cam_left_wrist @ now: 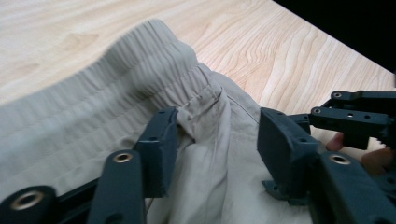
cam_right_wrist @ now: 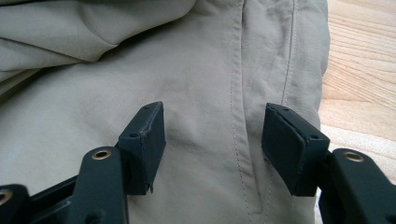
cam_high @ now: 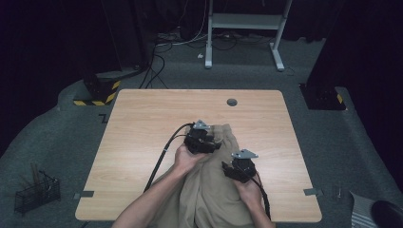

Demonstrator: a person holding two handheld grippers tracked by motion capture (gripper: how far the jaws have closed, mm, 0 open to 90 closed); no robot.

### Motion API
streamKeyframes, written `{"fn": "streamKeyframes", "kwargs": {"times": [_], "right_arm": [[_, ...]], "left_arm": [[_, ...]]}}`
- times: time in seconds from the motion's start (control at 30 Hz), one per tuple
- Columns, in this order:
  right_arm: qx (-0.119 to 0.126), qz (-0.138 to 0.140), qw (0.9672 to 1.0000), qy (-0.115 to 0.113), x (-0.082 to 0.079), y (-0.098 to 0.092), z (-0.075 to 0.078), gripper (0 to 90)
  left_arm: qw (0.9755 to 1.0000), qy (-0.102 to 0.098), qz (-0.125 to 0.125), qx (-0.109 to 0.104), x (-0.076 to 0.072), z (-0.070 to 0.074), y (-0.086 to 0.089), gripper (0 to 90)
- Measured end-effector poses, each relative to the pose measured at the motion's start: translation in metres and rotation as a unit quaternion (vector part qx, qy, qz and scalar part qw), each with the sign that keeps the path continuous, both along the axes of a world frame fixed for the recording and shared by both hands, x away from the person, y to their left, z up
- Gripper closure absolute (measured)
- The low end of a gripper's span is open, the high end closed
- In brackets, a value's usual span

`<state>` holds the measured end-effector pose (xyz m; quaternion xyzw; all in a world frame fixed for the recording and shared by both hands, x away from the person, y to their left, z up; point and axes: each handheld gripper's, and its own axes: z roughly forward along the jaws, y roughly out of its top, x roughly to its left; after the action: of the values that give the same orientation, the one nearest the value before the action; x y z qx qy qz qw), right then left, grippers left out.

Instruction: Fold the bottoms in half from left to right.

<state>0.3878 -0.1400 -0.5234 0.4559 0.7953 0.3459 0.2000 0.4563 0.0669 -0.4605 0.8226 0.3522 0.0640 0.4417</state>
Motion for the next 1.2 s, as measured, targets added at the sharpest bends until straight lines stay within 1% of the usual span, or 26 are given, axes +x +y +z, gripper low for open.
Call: {"fn": "streamKeyframes", "kwargs": {"times": [0.07,0.2,0.3,0.37,0.4,0.47,0.5,0.6,0.67,0.73,0.8,0.83,0.9,0.93,1.0,1.03,1.13,1.2], "right_arm": [[0.0,0.0,1.0,0.0,0.0,0.0,0.0,39.5],[0.0,0.0,1.0,0.0,0.0,0.0,0.0,39.5],[0.0,0.0,1.0,0.0,0.0,0.0,0.0,39.4],[0.001,0.0,1.0,0.0,0.0,0.0,0.0,39.5],[0.001,0.0,1.0,0.001,0.0,0.0,0.0,39.5],[0.001,0.0,1.0,0.001,0.0,0.0,0.0,39.4],[0.001,0.0,1.0,0.001,0.0,0.0,0.0,39.4],[-0.006,0.004,1.0,0.003,-0.002,0.001,0.002,38.2],[-0.01,0.017,0.9998,-0.004,-0.007,0.004,0.005,38.3],[-0.012,0.042,0.9989,-0.015,-0.016,0.01,0.009,38.4],[-0.013,0.057,0.9982,-0.013,-0.022,0.014,0.01,38.1],[-0.014,0.065,0.9977,-0.011,-0.023,0.016,0.008,37.8],[-0.019,0.072,0.9972,0.0,-0.024,0.019,0.004,36.8],[-0.018,0.071,0.9973,-0.001,-0.024,0.02,0.001,36.7],[-0.012,0.066,0.9977,-0.004,-0.024,0.02,0.0,36.7],[-0.011,0.065,0.9978,-0.007,-0.023,0.02,0.0,36.7],[-0.01,0.06,0.9981,-0.007,-0.02,0.024,-0.001,36.7],[-0.011,0.055,0.9984,-0.008,-0.016,0.026,-0.001,36.7]], "left_arm": [[1.0,-0.003,0.002,-0.003,-0.002,0.005,0.007,42.9],[0.9998,-0.009,0.008,-0.019,-0.009,0.015,0.024,39.2],[0.9992,-0.019,0.023,-0.027,-0.017,0.02,0.043,36.1],[0.9988,-0.018,0.03,-0.033,-0.022,0.02,0.053,34.6],[0.9987,-0.015,0.032,-0.036,-0.025,0.02,0.058,34.0],[0.9988,-0.011,0.033,-0.034,-0.031,0.016,0.068,32.7],[0.999,-0.006,0.032,-0.031,-0.035,0.012,0.074,32.3],[0.9991,0.006,0.032,-0.028,-0.044,0.003,0.082,31.5],[0.9992,0.015,0.029,-0.023,-0.052,-0.004,0.086,31.5],[0.9993,0.02,0.026,-0.017,-0.057,-0.011,0.088,32.1],[0.9992,0.028,0.026,-0.01,-0.063,-0.018,0.088,34.9],[0.999,0.034,0.028,-0.002,-0.064,-0.021,0.087,37.8],[0.9983,0.048,0.032,0.011,-0.064,-0.028,0.086,45.1],[0.998,0.051,0.033,0.017,-0.063,-0.032,0.085,50.5],[0.9975,0.06,0.032,0.019,-0.06,-0.038,0.083,60.5],[0.9975,0.058,0.034,0.022,-0.059,-0.04,0.082,65.0],[0.9971,0.06,0.041,0.022,-0.054,-0.046,0.078,74.7],[0.9968,0.061,0.046,0.021,-0.049,-0.048,0.078,78.5]]}}
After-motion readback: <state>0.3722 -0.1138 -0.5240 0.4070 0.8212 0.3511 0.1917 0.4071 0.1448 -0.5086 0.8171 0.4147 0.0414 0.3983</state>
